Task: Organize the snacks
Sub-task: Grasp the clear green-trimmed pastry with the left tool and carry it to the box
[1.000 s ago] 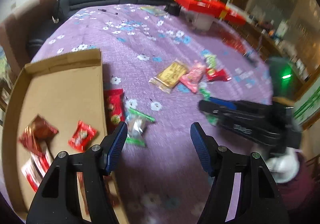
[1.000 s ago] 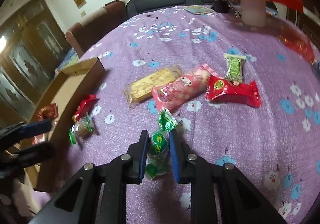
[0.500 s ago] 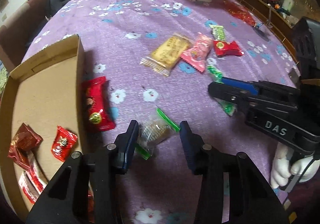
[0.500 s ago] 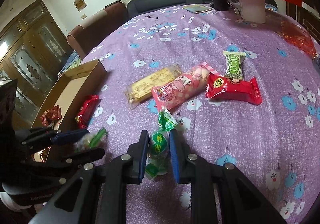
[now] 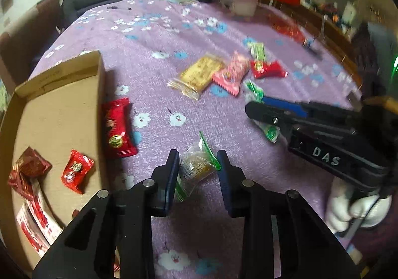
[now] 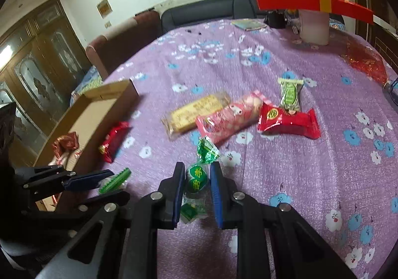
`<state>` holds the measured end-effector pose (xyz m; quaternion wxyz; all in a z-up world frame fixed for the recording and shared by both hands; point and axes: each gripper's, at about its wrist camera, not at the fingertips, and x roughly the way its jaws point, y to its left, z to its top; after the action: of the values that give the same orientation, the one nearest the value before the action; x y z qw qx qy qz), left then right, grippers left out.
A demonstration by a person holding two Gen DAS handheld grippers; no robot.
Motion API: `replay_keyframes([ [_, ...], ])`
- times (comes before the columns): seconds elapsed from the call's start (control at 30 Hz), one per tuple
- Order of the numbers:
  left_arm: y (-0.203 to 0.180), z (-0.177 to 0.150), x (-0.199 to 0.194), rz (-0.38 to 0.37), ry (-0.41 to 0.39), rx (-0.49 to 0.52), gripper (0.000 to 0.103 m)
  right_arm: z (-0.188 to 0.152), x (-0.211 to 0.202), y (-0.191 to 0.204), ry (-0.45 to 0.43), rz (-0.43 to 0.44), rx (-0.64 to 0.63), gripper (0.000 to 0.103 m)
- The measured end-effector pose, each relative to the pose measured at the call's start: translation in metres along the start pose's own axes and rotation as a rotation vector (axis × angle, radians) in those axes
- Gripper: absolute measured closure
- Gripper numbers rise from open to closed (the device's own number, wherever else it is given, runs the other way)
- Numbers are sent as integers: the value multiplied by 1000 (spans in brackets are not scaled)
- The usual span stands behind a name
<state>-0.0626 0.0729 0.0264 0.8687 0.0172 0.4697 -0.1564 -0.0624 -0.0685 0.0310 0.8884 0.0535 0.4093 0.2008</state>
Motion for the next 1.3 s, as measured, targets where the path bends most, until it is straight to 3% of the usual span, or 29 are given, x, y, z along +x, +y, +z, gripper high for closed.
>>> replay_keyframes([
  [0.13, 28, 0, -30, -97, -56, -105, 76, 3, -8, 4, -24, -5, -2, 79],
  [0.3, 61, -5, -65, -123, -122, -187, 76, 8, -15, 18, -28, 14, -18, 79],
  [0.37, 61, -9, -72, -152, -128, -168, 76, 9, -12, 23, -20, 17, -23, 79],
  [0.43, 47, -14, -67, -176, -97, -99, 68, 7, -8, 27, -6, 18, -28, 79],
  [0.5, 30, -19, -56, -179, -58, -28, 49, 4, -4, 27, 10, 20, -24, 79],
  [0.67, 0, -20, -23, -94, -1, 100, 48, -4, -2, 17, 25, 11, 5, 79],
  [0.77, -7, -17, -3, 7, 34, 132, 48, -5, -3, 9, 25, 21, 31, 79],
  [0.83, -9, -19, 12, 58, 83, 148, 49, -4, -4, 7, 19, 28, 39, 79],
  [0.9, -11, -22, 9, 80, 55, 166, 70, -5, -3, 6, 18, 35, 40, 79],
  [1.3, 33, -11, -33, -81, -73, -69, 75, -5, -5, 5, 7, 56, 47, 79],
])
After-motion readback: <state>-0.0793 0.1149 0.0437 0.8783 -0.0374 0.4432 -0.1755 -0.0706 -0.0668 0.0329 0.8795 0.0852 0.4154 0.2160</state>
